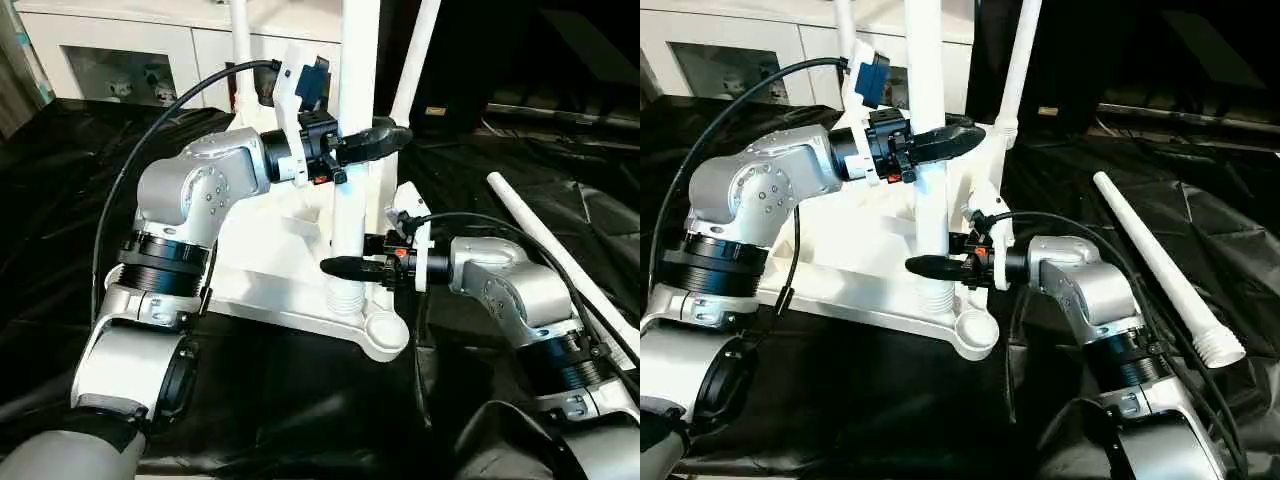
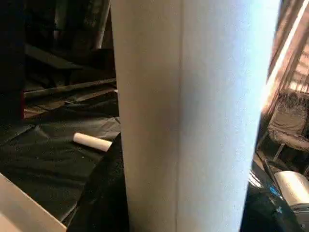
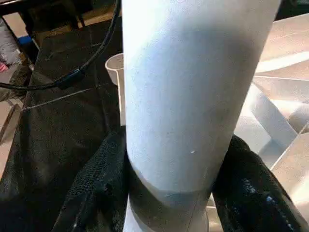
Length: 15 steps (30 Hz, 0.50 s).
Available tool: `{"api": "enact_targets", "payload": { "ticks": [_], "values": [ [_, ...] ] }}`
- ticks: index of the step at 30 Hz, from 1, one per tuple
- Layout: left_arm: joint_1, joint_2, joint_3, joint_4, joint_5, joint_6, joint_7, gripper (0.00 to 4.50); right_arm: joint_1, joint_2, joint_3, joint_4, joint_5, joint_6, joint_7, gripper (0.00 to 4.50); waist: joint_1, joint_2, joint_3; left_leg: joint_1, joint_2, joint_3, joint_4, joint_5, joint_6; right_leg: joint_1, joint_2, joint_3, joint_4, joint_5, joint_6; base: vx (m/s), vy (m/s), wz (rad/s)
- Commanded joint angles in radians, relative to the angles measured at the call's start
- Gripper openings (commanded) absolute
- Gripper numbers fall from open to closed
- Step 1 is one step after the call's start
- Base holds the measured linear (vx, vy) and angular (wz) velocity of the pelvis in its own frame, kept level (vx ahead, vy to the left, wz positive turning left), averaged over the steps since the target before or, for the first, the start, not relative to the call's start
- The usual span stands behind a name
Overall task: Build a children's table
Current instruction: Pick table leg
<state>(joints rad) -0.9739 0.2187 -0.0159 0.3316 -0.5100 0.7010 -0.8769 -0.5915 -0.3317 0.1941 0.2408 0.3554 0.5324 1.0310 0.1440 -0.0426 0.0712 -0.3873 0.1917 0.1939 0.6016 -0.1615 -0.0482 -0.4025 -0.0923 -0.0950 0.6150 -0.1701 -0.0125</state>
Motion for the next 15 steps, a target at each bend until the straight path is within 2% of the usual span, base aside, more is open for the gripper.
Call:
{"api": "enact_targets", "payload": {
  "ticks": [1,2,5,15],
  "values": [
    [-0.044,-0.011,0.018,-0.005,-0.015,0.0,0.007,1.68,-0.011,0.01,0.01,-0.003,0.003,-0.012,0.016,2.44,0.0,-0.002,-0.086,0.023,0.042,-0.021,-0.065,-0.155,-0.009,0.056,-0.07,0.053,-0.06,-0.182,-0.192,0.0,0.0,0.0],
    [-0.044,-0.011,0.018,-0.005,-0.015,0.0,0.007,1.68,-0.011,0.01,0.01,-0.003,0.003,-0.012,0.016,2.6,0.0,-0.003,-0.086,0.022,0.042,-0.02,-0.065,-0.156,-0.009,0.056,-0.07,0.053,-0.061,-0.182,-0.192,0.0,0.0,0.0],
    [-0.041,-0.007,0.01,-0.008,-0.009,-0.001,0.001,1.68,-0.008,0.008,0.015,-0.016,0.006,-0.002,0.024,2.69,0.0,-0.004,-0.086,0.022,0.042,-0.02,-0.065,-0.155,-0.008,0.056,-0.069,0.053,-0.061,-0.179,-0.195,0.0,0.0,0.0],
    [-0.033,0.001,-0.011,-0.024,-0.004,0.003,-0.023,1.68,-0.006,0.007,0.024,-0.011,-0.007,-0.012,0.028,2.7,0.0,-0.002,-0.086,0.023,0.042,-0.021,-0.066,-0.161,-0.011,0.056,-0.07,0.053,-0.061,-0.182,-0.195,0.0,0.0,0.0]
  ]
}}
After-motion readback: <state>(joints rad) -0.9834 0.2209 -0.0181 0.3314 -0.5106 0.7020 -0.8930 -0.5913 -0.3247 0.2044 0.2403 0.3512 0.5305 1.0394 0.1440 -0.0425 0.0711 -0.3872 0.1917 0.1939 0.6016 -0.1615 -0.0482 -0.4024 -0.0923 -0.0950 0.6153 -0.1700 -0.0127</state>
